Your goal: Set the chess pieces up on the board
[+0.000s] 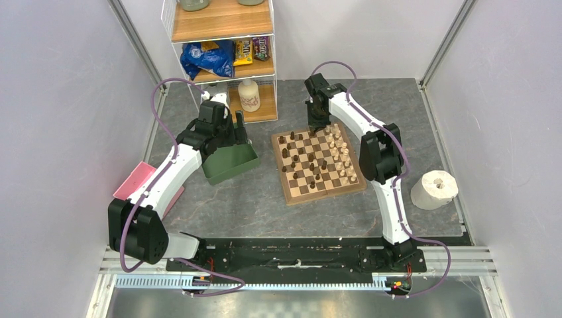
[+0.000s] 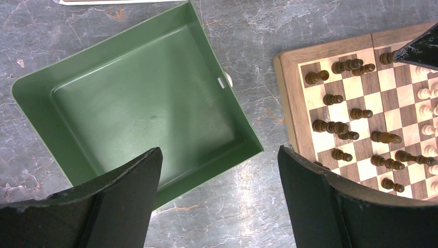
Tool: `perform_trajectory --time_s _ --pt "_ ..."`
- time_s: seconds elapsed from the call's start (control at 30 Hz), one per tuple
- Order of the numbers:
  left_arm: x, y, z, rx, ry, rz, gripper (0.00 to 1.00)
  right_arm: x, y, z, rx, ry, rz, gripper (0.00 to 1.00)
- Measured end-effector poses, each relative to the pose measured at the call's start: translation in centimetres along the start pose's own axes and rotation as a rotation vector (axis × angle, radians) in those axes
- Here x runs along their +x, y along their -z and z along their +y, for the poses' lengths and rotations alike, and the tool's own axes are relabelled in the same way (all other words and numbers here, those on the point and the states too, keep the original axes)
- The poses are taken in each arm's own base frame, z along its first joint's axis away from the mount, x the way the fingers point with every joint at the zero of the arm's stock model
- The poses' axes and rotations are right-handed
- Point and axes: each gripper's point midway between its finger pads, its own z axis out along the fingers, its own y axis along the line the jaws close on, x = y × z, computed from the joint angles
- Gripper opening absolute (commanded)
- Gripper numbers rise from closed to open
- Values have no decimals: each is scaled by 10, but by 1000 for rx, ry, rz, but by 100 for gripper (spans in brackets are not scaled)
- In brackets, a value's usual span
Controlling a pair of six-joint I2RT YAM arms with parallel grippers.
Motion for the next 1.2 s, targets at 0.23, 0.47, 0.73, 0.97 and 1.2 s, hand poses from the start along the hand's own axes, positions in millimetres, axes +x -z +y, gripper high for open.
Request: perform_trajectory --time_s 0.23,0.47,0.73,0.97,1.2 --pt "0 0 1 -3 2 -1 89 -9 31 9 6 29 -64 8" --pt "-1 0 1 -2 2 -1 89 -6 77 73 -92 126 -146 8" --pt "-5 6 0 4 4 -20 89 5 80 113 -167 180 -138 9" --pt "-7 9 0 8 6 -30 90 15 59 116 -166 187 -87 8" --pt "-5 8 0 6 5 -26 90 25 45 119 -167 194 -48 9"
